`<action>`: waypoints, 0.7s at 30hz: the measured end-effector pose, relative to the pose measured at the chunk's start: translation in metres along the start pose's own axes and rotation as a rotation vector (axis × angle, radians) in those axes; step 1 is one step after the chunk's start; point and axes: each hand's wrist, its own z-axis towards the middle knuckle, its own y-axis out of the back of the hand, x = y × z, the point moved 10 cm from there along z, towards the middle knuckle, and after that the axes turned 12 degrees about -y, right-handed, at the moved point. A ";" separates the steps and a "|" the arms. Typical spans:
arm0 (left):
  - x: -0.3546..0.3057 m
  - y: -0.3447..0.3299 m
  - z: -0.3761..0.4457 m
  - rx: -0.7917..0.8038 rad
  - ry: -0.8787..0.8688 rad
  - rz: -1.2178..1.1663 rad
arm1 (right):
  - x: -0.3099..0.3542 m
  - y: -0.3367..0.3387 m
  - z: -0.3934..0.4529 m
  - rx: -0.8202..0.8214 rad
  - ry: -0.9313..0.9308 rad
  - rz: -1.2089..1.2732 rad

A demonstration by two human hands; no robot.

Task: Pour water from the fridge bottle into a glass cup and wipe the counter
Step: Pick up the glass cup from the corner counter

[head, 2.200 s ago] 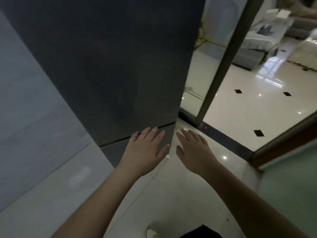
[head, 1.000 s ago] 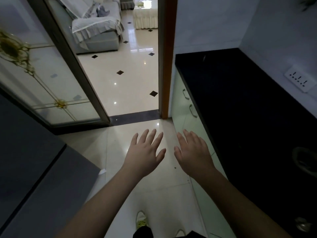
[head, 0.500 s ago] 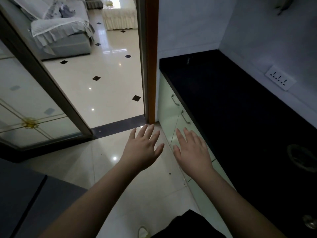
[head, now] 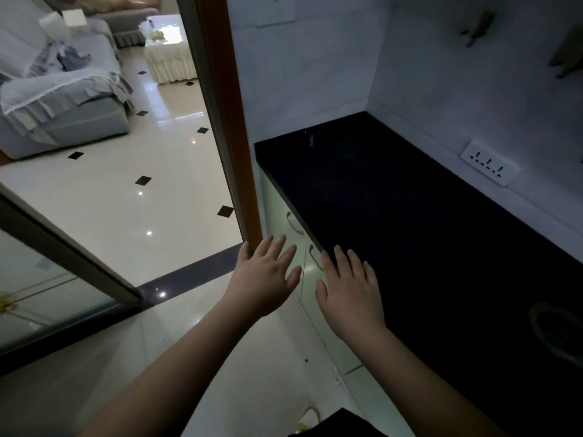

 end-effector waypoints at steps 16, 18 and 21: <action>0.069 0.028 0.134 -0.041 -0.126 0.016 | 0.017 0.020 0.138 -0.073 -0.117 0.043; 0.086 0.032 0.153 -0.053 -0.161 0.016 | 0.026 0.026 0.161 -0.103 -0.152 0.046; 0.109 0.038 0.175 -0.054 -0.232 0.027 | 0.042 0.026 0.196 -0.066 -0.185 0.067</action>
